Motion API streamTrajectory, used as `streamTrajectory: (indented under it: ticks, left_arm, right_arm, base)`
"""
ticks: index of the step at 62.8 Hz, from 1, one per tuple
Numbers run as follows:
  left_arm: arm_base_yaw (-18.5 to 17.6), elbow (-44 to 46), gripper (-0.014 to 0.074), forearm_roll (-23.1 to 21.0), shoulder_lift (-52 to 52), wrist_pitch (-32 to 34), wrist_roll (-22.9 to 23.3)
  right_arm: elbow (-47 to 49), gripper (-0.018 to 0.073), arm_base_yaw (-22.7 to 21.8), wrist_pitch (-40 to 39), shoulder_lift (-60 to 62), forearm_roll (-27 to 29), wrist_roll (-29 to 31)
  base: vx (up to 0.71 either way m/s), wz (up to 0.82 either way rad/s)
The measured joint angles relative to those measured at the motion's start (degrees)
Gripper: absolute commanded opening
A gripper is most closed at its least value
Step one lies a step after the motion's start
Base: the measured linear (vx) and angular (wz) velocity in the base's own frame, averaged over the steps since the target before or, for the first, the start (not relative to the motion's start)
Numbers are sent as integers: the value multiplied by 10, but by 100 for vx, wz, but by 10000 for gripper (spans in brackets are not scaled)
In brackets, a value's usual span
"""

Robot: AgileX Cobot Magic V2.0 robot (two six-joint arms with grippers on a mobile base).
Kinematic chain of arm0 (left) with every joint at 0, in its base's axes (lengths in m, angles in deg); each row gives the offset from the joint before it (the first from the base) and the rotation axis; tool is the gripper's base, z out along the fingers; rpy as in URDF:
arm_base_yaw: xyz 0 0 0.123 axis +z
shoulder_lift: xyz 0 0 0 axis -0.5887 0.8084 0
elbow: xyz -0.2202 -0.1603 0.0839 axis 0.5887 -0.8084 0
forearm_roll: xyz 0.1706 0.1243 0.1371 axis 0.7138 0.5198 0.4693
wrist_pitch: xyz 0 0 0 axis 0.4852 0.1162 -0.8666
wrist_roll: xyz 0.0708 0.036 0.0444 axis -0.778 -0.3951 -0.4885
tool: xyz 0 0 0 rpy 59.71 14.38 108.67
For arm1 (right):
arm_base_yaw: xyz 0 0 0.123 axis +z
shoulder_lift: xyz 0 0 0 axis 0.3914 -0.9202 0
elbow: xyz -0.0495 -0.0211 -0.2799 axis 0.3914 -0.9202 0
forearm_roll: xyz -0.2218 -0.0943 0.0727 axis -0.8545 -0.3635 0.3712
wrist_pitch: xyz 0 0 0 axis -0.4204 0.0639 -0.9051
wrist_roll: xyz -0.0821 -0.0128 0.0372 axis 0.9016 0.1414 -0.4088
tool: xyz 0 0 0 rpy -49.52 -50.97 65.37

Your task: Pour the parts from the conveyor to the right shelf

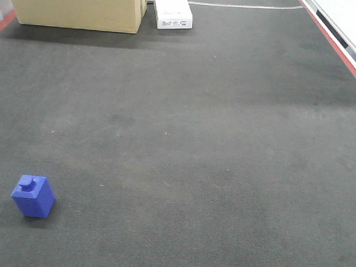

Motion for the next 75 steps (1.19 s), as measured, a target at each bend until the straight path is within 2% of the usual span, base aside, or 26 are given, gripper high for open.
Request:
streamTrajectory:
  ticks: [75]
  left_arm:
    - [0,0,-6,0,0,0,0]
  right_arm:
    - [0,-10,0,0,0,0,0]
  base:
    - [0,0]
